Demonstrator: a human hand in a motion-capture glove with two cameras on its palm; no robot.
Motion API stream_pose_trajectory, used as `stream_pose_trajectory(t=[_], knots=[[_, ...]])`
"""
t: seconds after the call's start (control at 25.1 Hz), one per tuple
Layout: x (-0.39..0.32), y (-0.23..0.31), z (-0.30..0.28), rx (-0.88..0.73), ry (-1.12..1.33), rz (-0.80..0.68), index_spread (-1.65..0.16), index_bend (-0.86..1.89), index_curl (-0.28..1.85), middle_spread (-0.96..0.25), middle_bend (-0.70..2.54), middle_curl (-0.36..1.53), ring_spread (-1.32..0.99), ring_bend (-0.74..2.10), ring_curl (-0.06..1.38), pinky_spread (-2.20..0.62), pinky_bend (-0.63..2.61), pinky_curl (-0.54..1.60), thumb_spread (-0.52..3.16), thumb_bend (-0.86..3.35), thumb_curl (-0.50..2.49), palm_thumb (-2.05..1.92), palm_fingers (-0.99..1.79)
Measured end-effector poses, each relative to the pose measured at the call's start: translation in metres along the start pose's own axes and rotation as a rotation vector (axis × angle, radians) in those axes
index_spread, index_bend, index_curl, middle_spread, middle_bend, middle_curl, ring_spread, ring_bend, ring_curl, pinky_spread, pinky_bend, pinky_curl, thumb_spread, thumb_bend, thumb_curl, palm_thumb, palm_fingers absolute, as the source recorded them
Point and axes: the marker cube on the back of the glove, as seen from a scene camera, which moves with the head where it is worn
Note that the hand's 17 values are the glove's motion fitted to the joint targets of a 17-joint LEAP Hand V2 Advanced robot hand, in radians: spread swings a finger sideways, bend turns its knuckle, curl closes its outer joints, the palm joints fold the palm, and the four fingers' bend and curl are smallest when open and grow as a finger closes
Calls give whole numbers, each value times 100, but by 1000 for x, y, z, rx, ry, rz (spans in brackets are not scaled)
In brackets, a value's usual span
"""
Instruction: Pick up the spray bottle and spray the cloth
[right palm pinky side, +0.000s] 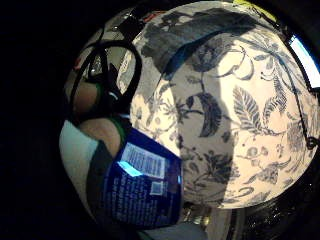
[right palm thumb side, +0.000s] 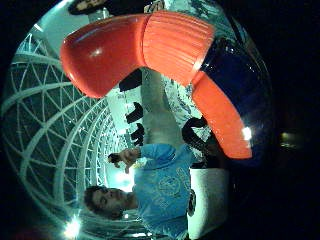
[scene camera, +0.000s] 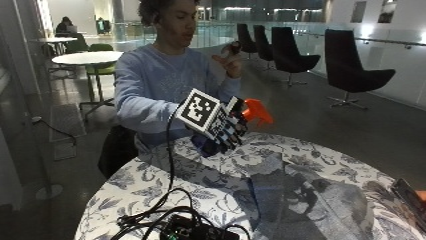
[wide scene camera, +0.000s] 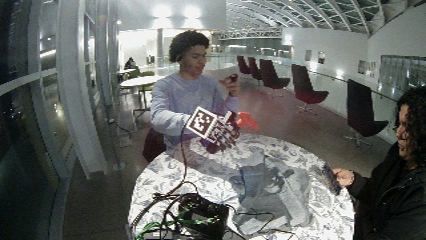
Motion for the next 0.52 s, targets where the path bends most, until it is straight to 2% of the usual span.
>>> stream_pose_trajectory(t=[0.16, 0.36, 0.52], knots=[[-15, -2, 24, 30, -80, -96, -19, 11, 31, -5, 26, 47, 1, 55, 40, 11, 36, 37, 71, -2, 64, 101, 110], [-52, -9, 77, 177, -385, -438, -19, 12, 31, -6, 25, 48, 1, 54, 40, 11, 35, 36, 70, -2, 65, 101, 108], [-76, -22, 141, 236, -481, -610, -21, 14, 33, -7, 23, 47, -1, 50, 39, 11, 30, 36, 72, -2, 65, 102, 100]])
